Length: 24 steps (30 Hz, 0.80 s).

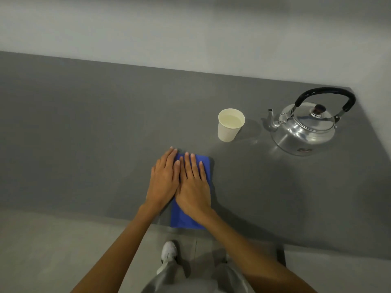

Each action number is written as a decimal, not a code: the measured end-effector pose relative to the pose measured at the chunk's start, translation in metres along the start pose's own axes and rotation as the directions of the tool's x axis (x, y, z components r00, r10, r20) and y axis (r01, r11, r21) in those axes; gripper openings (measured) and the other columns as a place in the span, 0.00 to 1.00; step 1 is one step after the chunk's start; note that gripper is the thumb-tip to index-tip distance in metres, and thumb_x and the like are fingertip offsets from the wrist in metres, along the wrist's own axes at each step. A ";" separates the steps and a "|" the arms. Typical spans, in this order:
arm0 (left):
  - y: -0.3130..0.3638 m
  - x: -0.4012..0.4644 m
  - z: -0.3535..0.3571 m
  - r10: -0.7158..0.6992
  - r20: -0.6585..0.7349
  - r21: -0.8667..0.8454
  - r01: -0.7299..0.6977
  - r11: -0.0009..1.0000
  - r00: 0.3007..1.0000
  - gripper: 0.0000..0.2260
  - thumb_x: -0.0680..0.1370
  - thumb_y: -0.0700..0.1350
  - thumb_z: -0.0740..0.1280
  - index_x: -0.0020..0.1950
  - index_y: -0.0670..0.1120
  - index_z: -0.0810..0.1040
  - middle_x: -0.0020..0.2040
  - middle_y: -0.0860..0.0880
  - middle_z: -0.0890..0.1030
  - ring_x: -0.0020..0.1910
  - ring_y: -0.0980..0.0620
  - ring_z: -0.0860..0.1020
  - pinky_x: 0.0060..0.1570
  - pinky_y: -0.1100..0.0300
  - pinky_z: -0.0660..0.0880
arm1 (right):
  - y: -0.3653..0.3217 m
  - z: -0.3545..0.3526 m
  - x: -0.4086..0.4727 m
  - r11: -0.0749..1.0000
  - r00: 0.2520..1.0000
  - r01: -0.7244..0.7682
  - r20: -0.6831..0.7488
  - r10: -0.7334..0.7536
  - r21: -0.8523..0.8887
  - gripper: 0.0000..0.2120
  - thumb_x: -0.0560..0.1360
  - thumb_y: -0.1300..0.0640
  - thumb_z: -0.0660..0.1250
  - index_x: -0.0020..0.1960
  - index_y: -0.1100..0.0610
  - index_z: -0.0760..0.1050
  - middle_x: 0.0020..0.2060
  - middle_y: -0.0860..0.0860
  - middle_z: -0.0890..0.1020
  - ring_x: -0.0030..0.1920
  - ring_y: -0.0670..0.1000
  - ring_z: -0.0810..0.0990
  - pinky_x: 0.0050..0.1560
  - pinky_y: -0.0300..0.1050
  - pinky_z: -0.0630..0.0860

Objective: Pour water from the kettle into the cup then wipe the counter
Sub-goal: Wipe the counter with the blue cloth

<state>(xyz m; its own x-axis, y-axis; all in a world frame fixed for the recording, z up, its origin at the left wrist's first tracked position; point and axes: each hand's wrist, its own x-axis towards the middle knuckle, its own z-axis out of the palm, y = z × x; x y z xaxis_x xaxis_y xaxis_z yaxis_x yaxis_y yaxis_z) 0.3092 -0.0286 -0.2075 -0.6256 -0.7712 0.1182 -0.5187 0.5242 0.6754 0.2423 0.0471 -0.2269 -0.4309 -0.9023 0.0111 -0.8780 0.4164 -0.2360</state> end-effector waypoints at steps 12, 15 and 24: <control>-0.008 -0.010 0.028 0.112 0.167 0.438 -0.175 0.882 0.980 0.26 0.80 0.58 0.42 0.76 0.48 0.52 0.77 0.50 0.54 0.76 0.54 0.49 0.74 0.50 0.44 | 0.138 -0.036 -0.056 0.993 0.993 -0.114 0.001 0.114 -0.032 0.26 0.81 0.47 0.42 0.76 0.56 0.46 0.76 0.52 0.49 0.76 0.52 0.45 0.76 0.54 0.49; -0.008 -0.009 0.029 0.104 0.179 0.451 -0.175 0.875 0.978 0.26 0.80 0.58 0.42 0.76 0.49 0.50 0.77 0.50 0.52 0.76 0.54 0.47 0.75 0.49 0.43 | 0.129 -0.033 -0.022 0.987 0.988 -0.154 -0.032 0.153 -0.047 0.26 0.81 0.49 0.45 0.76 0.57 0.45 0.77 0.54 0.50 0.76 0.53 0.44 0.76 0.52 0.43; -0.006 -0.010 0.028 0.112 0.168 0.447 -0.177 0.877 0.979 0.27 0.79 0.57 0.42 0.76 0.48 0.52 0.77 0.49 0.53 0.76 0.53 0.48 0.74 0.49 0.44 | 0.060 -0.014 -0.033 1.000 1.000 -0.023 0.008 0.023 -0.016 0.27 0.81 0.47 0.42 0.76 0.58 0.45 0.77 0.54 0.50 0.76 0.53 0.44 0.75 0.55 0.47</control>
<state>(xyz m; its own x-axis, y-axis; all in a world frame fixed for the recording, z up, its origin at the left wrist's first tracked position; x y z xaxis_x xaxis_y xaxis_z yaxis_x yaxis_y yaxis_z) 0.3022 -0.0142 -0.2331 -0.7689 -0.6356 0.0690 -0.6044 0.7579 0.2455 0.2006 0.1037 -0.2279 -0.4494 -0.8933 -0.0021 -0.8712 0.4388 -0.2204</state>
